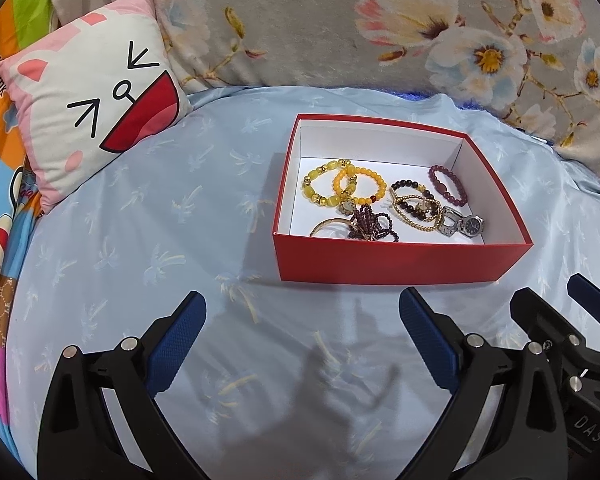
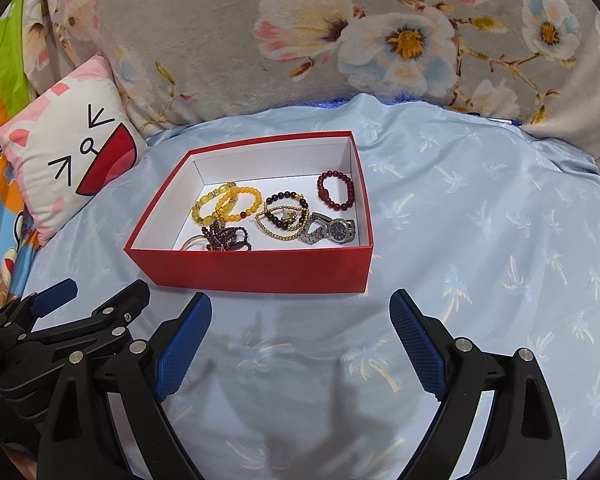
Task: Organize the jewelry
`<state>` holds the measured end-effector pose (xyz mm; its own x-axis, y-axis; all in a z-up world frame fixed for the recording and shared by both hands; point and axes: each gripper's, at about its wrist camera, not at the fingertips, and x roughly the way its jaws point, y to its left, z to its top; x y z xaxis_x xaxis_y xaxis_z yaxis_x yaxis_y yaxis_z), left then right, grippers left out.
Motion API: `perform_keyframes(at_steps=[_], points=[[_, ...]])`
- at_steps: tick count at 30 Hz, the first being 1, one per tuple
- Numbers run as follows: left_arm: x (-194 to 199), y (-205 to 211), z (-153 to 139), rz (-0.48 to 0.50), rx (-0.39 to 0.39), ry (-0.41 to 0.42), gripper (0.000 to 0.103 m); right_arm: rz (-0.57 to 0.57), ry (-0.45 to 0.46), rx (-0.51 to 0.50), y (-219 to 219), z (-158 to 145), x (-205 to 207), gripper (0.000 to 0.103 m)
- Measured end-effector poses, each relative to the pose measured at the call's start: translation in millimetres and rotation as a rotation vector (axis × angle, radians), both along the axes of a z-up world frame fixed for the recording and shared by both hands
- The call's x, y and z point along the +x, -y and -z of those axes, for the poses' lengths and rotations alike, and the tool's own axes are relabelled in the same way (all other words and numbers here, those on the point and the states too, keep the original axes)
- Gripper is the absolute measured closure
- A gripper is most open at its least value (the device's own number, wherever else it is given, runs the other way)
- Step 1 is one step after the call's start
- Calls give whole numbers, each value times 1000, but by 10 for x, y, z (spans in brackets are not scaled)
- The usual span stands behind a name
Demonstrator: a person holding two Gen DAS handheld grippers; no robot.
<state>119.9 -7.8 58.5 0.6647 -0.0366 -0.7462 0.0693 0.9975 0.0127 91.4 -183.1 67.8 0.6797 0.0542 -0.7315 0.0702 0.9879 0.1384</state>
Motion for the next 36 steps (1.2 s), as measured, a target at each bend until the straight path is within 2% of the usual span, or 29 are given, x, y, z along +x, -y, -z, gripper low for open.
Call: perform_keyframes(at_steps=[36], points=[[-10, 18, -27, -3, -3, 10, 10, 12, 13, -16, 17, -21, -8, 16]])
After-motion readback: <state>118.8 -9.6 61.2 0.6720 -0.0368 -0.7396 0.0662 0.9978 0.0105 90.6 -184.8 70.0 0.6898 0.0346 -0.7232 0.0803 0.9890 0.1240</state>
